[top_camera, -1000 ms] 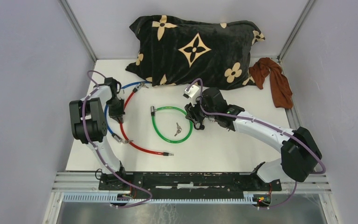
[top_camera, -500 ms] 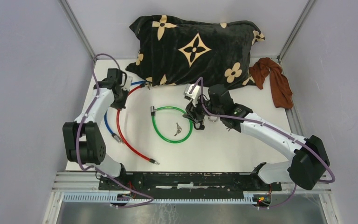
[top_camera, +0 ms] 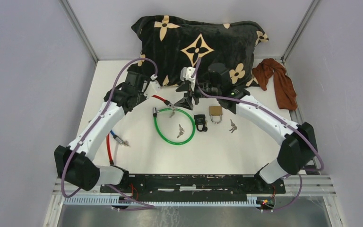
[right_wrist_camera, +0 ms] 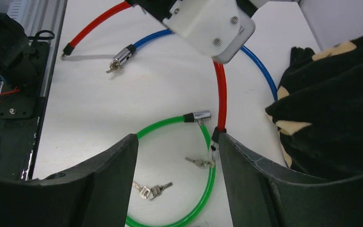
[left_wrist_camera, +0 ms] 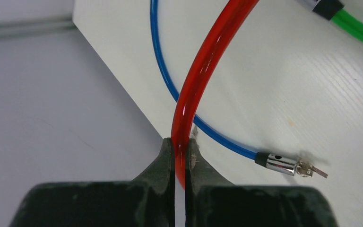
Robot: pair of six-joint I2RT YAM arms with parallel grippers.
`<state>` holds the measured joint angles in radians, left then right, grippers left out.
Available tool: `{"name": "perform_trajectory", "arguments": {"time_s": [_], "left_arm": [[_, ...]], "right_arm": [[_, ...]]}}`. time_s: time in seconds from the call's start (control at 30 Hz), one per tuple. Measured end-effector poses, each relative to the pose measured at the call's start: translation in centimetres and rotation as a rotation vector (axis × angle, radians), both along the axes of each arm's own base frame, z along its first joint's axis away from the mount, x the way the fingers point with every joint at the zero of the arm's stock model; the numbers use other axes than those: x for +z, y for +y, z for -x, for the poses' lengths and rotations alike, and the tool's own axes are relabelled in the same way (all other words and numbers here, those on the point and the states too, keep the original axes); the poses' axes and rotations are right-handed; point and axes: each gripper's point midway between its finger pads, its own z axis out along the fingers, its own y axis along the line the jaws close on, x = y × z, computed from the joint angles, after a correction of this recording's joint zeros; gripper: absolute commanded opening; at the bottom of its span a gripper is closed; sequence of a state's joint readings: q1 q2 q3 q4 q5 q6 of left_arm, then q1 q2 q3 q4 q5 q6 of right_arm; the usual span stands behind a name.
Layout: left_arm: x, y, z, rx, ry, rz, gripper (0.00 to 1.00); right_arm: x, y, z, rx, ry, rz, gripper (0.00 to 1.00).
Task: Lock with the key
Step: Pick up the lock from the center of the board.
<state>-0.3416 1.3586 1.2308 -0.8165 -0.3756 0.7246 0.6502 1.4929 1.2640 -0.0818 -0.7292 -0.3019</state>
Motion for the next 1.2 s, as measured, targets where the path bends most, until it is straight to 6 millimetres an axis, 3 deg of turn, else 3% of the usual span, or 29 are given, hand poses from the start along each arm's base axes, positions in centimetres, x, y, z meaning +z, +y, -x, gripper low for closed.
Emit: {"name": "perform_trajectory", "arguments": {"time_s": [0.13, 0.23, 0.4, 0.53, 0.67, 0.8, 0.93, 1.03, 1.1, 1.2], "left_arm": [[3.6, -3.3, 0.9, -0.182, -0.121, -0.023, 0.02], [5.9, -5.9, 3.0, -0.339, -0.235, -0.019, 0.02], [6.6, -8.0, 5.4, -0.488, -0.33, -0.016, 0.02], [5.6, -8.8, 5.5, -0.532, -0.32, -0.04, 0.02], [5.4, -9.2, 5.4, -0.543, -0.321, -0.039, 0.02], [5.7, -9.7, 5.3, -0.548, -0.341, -0.028, 0.02], [5.8, -10.0, 5.3, -0.554, -0.344, -0.02, 0.04], [5.4, -10.3, 5.8, -0.54, -0.313, 0.037, 0.42], [5.8, -11.2, 6.4, -0.527, -0.296, 0.132, 0.53], [8.1, -13.2, 7.4, -0.515, -0.303, 0.362, 0.68]], "right_arm": [[-0.6, 2.8, -1.8, 0.077, 0.07, -0.008, 0.71], [-1.4, 4.9, -2.9, 0.129, 0.157, -0.012, 0.72], [-5.1, 5.3, -1.5, 0.172, 0.301, 0.025, 0.72], [-7.1, 5.3, 0.0, 0.198, 0.352, 0.05, 0.49], [-8.2, 5.3, 1.3, 0.224, 0.393, 0.063, 0.4], [-8.8, 5.3, 2.0, 0.24, 0.416, 0.068, 0.04], [-9.4, 5.2, 2.2, 0.234, 0.436, 0.065, 0.0], [-9.5, 4.8, 2.3, 0.213, 0.417, 0.064, 0.0], [-9.0, 4.0, 2.7, 0.193, 0.389, 0.065, 0.0], [-7.0, 2.2, 3.1, 0.16, 0.291, 0.049, 0.0]]}}
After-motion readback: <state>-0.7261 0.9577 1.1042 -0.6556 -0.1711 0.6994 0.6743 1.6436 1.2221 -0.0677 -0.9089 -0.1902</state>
